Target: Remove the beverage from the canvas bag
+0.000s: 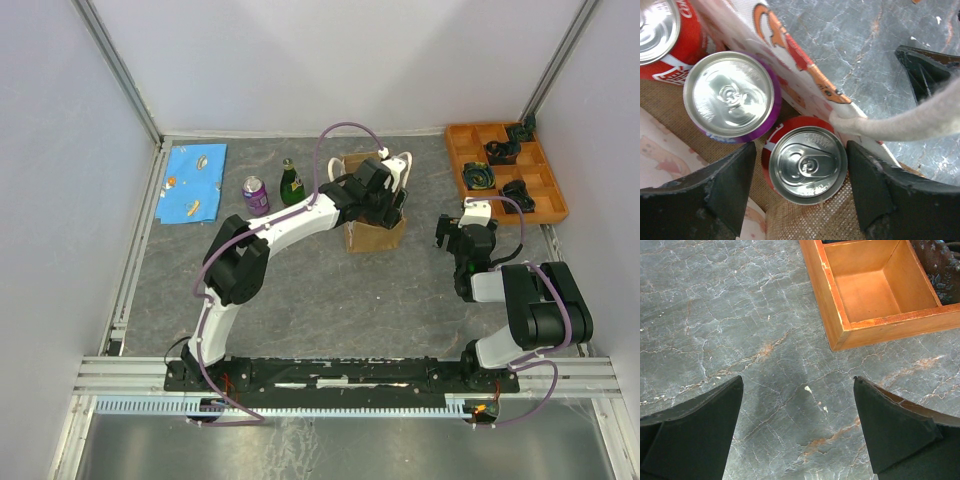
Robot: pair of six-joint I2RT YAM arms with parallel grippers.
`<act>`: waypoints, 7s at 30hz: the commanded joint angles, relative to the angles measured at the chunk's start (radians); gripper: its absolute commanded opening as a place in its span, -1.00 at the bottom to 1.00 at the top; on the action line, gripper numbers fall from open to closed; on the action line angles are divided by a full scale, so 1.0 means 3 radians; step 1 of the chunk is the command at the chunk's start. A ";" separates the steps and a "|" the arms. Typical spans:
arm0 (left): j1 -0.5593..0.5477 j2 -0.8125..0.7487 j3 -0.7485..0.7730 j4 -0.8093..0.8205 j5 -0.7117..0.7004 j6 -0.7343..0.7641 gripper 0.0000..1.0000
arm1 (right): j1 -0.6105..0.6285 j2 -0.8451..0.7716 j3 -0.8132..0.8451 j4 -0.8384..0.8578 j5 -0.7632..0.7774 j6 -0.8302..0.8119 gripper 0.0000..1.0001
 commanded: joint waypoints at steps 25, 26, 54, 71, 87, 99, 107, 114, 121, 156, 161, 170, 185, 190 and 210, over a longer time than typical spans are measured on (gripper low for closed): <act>-0.0070 -0.0325 0.0281 -0.0588 0.0216 0.0696 -0.94 | -0.0008 -0.0029 0.0091 0.0081 -0.0025 -0.0008 0.99; -0.0068 -0.0359 0.0345 -0.0604 0.0216 0.0722 -0.94 | -0.0007 -0.0029 0.0091 0.0081 -0.0025 -0.0011 0.99; 0.0454 -0.1398 0.1040 -0.0534 -0.0208 0.1049 -0.94 | -0.0007 -0.0031 0.0093 0.0082 -0.0025 -0.0008 0.99; 0.1310 -0.2862 -0.1095 0.0643 -0.0282 0.0477 -0.94 | -0.0008 -0.0033 0.0094 0.0081 -0.0025 -0.0009 0.99; 0.1333 -0.3014 -0.2938 0.2180 -0.0260 0.0065 -0.94 | -0.0008 -0.0029 0.0093 0.0081 -0.0025 -0.0008 0.99; 0.1332 -0.2514 -0.3077 0.2436 -0.0286 0.0019 -0.94 | -0.0007 -0.0033 0.0093 0.0081 -0.0026 -0.0013 0.99; 0.1331 -0.2295 -0.3188 0.2632 -0.0198 -0.0033 -0.94 | -0.0010 -0.0029 0.0092 0.0081 -0.0025 -0.0012 0.99; 0.1332 -0.2090 -0.3096 0.2523 -0.0184 -0.0056 -0.94 | -0.0008 -0.0033 0.0093 0.0082 -0.0025 -0.0016 0.99; 0.1337 -0.2010 -0.3008 0.2218 -0.0257 -0.0118 -0.29 | -0.0006 -0.0031 0.0093 0.0081 -0.0025 -0.0015 0.99; 0.0706 -0.1215 -0.0205 0.0778 0.1522 0.1021 0.68 | -0.0007 -0.0031 0.0093 0.0082 -0.0025 -0.0019 0.99; 0.0676 -0.0919 -0.0122 0.0825 0.1238 0.0825 0.61 | -0.0010 -0.0032 0.0093 0.0081 -0.0025 -0.0015 0.99; 0.0664 -0.0506 -0.0014 0.0648 0.1209 0.0780 0.56 | -0.0008 -0.0030 0.0092 0.0081 -0.0025 -0.0013 0.99; 0.0486 0.0050 0.0339 0.0251 0.0738 0.0552 0.99 | -0.0007 -0.0029 0.0093 0.0081 -0.0026 -0.0014 0.99; 0.0446 0.0087 0.0309 0.0174 0.0599 0.0467 0.99 | -0.0007 -0.0034 0.0094 0.0082 -0.0025 -0.0016 0.99; 0.0377 0.0409 0.0371 0.0315 0.0316 0.0447 0.97 | -0.0007 -0.0032 0.0091 0.0081 -0.0025 -0.0015 0.99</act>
